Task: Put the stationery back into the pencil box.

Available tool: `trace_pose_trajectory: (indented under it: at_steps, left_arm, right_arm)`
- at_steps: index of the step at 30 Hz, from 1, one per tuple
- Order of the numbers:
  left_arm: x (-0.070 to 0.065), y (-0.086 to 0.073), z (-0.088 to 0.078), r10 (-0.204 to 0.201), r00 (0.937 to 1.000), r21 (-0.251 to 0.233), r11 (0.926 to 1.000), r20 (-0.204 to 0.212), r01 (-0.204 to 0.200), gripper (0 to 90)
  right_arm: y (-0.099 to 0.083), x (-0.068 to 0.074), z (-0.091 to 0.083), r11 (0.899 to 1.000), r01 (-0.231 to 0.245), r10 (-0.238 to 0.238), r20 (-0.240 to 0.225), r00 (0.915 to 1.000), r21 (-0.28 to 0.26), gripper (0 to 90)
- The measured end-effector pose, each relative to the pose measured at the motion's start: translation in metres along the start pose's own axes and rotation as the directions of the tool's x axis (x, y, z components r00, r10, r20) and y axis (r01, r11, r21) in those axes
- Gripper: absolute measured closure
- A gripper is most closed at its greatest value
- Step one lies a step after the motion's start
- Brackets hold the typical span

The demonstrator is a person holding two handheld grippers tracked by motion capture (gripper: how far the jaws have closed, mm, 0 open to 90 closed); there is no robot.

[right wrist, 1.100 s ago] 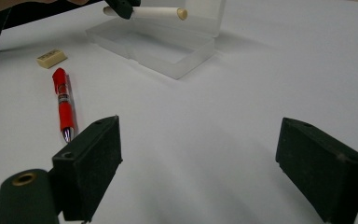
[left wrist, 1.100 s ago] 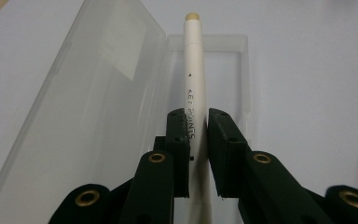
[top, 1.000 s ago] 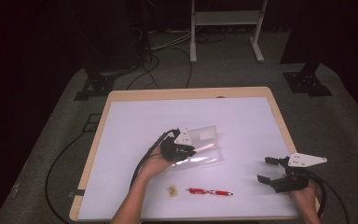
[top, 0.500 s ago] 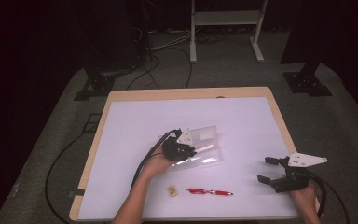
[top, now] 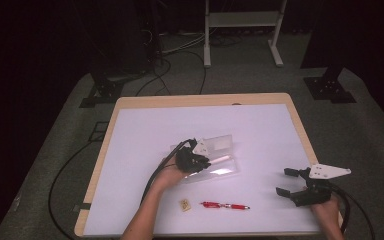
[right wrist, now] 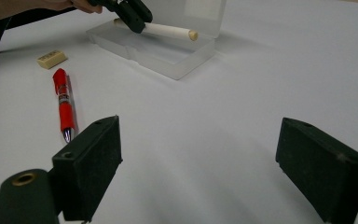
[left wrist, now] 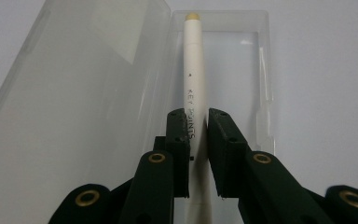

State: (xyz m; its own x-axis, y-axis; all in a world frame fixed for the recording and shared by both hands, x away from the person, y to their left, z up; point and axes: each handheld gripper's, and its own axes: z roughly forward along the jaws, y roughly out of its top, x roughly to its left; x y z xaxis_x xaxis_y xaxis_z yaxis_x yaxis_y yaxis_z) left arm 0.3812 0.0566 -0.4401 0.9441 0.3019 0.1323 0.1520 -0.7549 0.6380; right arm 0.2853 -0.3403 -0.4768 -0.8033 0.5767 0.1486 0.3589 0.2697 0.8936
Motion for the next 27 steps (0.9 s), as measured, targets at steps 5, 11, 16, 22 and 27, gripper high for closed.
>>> trace_pose_trajectory:
  at_steps: [5, 11, 16, 22, 27]
  left_arm:
    - [0.0003, -0.0007, 0.0022, -0.006, 1.0000, 0.007, 1.0000, -0.002, 0.006, 78.8]
    - [0.0014, -0.0018, 0.0041, -0.010, 1.0000, 0.011, 0.9999, 0.001, 0.010, 78.9]
    - [0.0010, -0.0018, 0.0061, -0.001, 1.0000, 0.026, 0.9997, -0.001, 0.001, 78.8]
    - [0.0018, -0.0027, 0.0083, -0.004, 1.0000, 0.033, 0.9994, -0.002, 0.004, 78.9]
    - [0.0024, -0.0033, 0.0088, -0.007, 1.0000, 0.037, 0.9993, -0.001, 0.007, 78.8]
  right_arm:
    - [0.0000, 0.0000, -0.0002, 1.000, -0.001, 0.001, 0.000, 1.0000, -0.001, 13.4]
    - [0.0000, 0.0000, -0.0002, 1.000, -0.001, 0.001, -0.001, 1.0000, -0.001, 13.4]
    - [0.0000, -0.0001, -0.0002, 1.000, -0.002, 0.002, -0.001, 1.0000, -0.003, 13.4]
    - [0.0000, -0.0001, -0.0003, 1.000, -0.002, 0.002, -0.002, 1.0000, -0.003, 13.4]
    - [0.0000, -0.0001, -0.0003, 1.000, -0.002, 0.002, -0.002, 1.0000, -0.003, 13.4]
